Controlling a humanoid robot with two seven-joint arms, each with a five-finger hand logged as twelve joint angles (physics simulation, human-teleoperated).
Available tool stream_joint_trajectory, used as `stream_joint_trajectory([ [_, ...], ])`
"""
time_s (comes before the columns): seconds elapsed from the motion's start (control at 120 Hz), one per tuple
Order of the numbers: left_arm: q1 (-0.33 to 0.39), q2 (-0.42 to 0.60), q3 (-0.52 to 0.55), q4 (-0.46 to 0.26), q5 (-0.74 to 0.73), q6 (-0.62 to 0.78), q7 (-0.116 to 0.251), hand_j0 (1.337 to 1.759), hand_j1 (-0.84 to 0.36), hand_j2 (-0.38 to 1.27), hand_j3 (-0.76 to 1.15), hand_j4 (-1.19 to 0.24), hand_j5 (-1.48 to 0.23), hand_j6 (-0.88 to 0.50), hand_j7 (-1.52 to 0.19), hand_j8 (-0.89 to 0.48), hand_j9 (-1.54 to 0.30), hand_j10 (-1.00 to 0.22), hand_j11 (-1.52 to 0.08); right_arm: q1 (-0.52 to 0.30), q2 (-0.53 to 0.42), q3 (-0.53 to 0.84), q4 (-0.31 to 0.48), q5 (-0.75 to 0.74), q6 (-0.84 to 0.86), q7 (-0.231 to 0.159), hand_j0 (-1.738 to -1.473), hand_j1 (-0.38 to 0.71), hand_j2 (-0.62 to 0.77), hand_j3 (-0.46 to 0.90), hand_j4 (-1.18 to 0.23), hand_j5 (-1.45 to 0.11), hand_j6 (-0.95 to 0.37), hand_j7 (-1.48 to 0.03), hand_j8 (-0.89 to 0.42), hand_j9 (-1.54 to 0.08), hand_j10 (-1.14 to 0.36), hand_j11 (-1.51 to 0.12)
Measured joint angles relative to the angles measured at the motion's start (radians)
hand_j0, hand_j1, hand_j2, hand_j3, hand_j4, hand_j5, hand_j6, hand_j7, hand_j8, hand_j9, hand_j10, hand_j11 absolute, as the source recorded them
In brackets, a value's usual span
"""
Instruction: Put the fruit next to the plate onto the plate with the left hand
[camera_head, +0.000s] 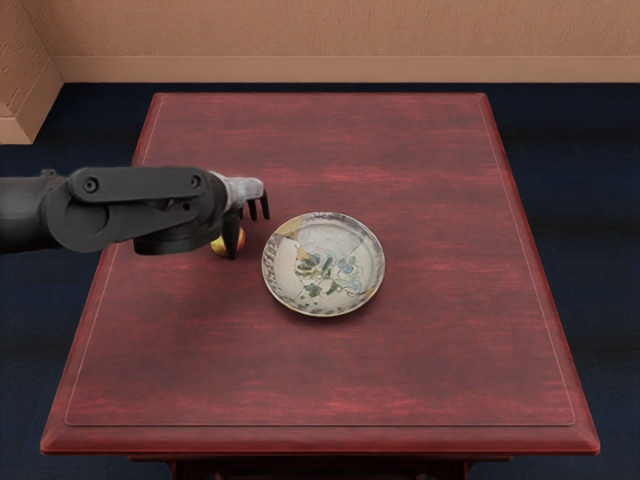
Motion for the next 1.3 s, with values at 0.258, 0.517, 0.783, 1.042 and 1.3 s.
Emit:
stream_joint_trajectory([
  [0.258, -0.002, 0.003, 0.019, -0.013, -0.018, -0.003, 0.0, 1.658, -0.23, 0.1, 0.0, -0.49, -0.63, -0.49, -0.63, -0.48, -0.63, -0.49, -0.63, 0.0, 0.0, 0.0, 0.0, 0.0, 0.0, 0.0, -1.658, -0.35, 0.0, 0.0, 0.0, 0.0, 0.0, 0.0, 0.0, 0.0, 0.0, 0.0],
  [0.517, -0.002, 0.009, 0.038, -0.015, -0.018, -0.005, 0.001, 1.655, -0.31, 0.23, 0.0, -0.54, -0.69, -0.54, -0.69, -0.53, -0.71, -0.54, -0.7, 0.0, 0.0, 0.0, 0.0, 0.0, 0.0, 0.0, -1.658, -0.35, 0.0, 0.0, 0.0, 0.0, 0.0, 0.0, 0.0, 0.0, 0.0, 0.0],
  [0.783, -0.003, 0.009, 0.047, -0.015, -0.04, -0.007, 0.001, 1.646, -0.36, 0.32, 0.0, -0.63, -0.82, -0.63, -0.81, -0.47, -0.84, -0.52, -0.85, 0.0, 0.0, 0.0, 0.0, 0.0, 0.0, 0.0, -1.658, -0.35, 0.0, 0.0, 0.0, 0.0, 0.0, 0.0, 0.0, 0.0, 0.0, 0.0],
  [1.042, -0.034, 0.012, 0.046, -0.016, -0.109, -0.016, 0.001, 1.65, -0.32, 0.38, 0.0, -0.71, -0.99, -0.67, -0.98, -0.49, -0.97, -0.57, -0.97, 0.0, 0.0, 0.0, 0.0, 0.0, 0.0, 0.0, -1.658, -0.35, 0.0, 0.0, 0.0, 0.0, 0.0, 0.0, 0.0, 0.0, 0.0, 0.0],
  [1.3, -0.161, 0.011, 0.04, -0.036, -0.21, -0.052, 0.001, 1.649, -0.23, 0.21, 0.0, -0.73, -1.07, -0.68, -1.05, -0.5, -1.02, -0.58, -1.03, 0.0, 0.0, 0.0, 0.0, 0.0, 0.0, 0.0, -1.658, -0.35, 0.0, 0.0, 0.0, 0.0, 0.0, 0.0, 0.0, 0.0, 0.0, 0.0],
])
